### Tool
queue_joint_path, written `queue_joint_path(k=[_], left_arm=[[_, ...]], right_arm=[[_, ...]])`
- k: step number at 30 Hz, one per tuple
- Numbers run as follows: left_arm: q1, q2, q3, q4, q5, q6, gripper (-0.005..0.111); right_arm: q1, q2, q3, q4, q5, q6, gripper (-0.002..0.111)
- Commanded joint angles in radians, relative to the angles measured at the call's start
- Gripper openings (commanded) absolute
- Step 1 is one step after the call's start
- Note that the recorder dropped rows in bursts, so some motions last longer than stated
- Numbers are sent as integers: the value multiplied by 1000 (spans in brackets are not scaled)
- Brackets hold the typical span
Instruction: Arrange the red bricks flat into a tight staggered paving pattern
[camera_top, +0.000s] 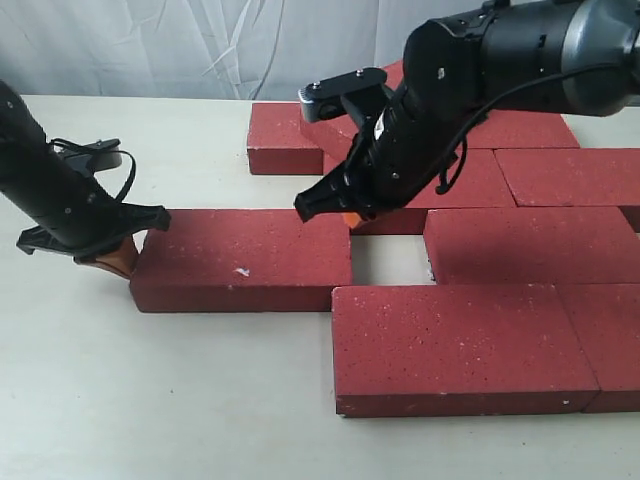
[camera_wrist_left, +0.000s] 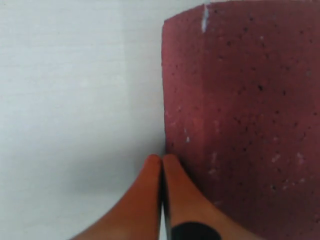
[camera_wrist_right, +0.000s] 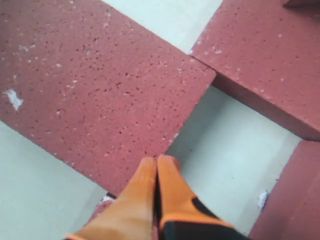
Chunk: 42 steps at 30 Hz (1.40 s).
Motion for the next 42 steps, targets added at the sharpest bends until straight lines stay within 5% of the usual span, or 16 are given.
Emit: queue_joint_path(k=[1,8,34,42], left_arm=[[-6,-9,12,-56,14,32,0],[-55,-9,13,-102,16,66,0],[-292,-9,13,-223,-200,187,0],[-305,-9,13,-203,-189,187,0]], right_arm=[[-70,-13,2,-4,23,21,-1],[-136,-13,2,60,21,21,-1],[-136,-13,2,66,10,13,-1],[-136,-13,2,66,8,13,-1]])
